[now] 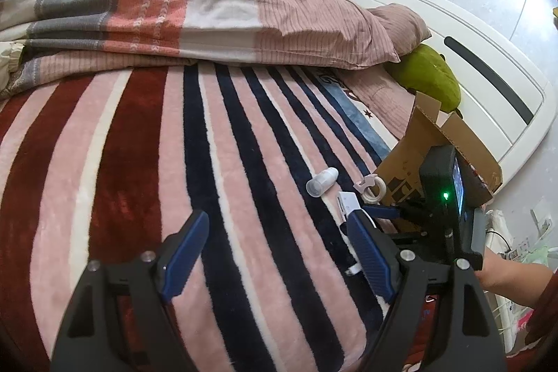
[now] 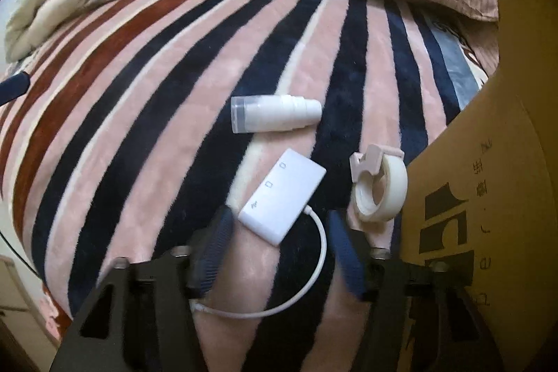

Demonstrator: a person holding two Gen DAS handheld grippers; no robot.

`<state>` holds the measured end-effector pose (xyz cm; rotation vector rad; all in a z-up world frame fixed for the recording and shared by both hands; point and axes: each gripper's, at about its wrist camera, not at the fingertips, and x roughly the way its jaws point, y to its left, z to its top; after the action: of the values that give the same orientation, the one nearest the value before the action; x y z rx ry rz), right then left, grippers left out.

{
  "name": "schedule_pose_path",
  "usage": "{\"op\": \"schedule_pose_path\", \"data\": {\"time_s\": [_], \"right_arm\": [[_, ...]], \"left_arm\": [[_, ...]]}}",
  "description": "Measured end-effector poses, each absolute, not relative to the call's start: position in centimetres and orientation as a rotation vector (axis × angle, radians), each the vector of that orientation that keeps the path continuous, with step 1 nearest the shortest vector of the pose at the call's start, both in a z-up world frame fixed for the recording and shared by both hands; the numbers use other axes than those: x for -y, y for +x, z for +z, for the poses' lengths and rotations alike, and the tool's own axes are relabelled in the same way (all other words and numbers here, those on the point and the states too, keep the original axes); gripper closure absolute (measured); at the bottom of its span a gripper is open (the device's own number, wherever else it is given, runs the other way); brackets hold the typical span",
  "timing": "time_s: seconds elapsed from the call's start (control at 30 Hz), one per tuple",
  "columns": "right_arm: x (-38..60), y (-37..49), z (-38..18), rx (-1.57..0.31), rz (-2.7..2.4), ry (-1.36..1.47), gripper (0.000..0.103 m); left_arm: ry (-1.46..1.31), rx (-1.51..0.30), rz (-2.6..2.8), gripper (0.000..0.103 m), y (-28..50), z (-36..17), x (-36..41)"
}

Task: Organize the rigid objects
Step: 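Return the right gripper and grasp the white card reader by its body, then carry the white card reader into the cardboard box and open the right gripper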

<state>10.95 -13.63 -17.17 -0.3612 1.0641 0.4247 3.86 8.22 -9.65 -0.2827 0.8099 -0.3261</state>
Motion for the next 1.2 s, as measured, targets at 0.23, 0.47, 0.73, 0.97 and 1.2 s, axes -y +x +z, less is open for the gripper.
{"op": "schedule_pose_path", "data": {"time_s": [0.23, 0.47, 0.73, 0.97, 1.2], "right_arm": [[11.7, 8.9, -15.1, -0.992, 0.561, -0.372, 0.063], [8.4, 5.7, -9.2, -0.866, 0.769, -0.370, 0.063], [9.5, 3.7, -1.5, -0.670, 0.847, -0.352, 0.063], [14.7, 5.1, 2.3, -0.601, 0.788, -0.291, 0.063], [22.6, 7.4, 3.8, -0.612, 0.672, -0.214, 0.063]], "left_arm": [[-0.280, -0.819, -0.353, 0.024, 4.1, -9.0, -7.6], [-0.333, -0.799, -0.482, 0.024, 4.7, -6.5, -6.5], [-0.357, -0.754, -0.629, 0.074, 6.5, -1.3, -3.8], [-0.259, -0.748, -0.693, 0.076, 9.3, 2.9, 3.3], [-0.153, -0.811, -0.774, 0.076, 12.7, 3.9, 12.0]]}}
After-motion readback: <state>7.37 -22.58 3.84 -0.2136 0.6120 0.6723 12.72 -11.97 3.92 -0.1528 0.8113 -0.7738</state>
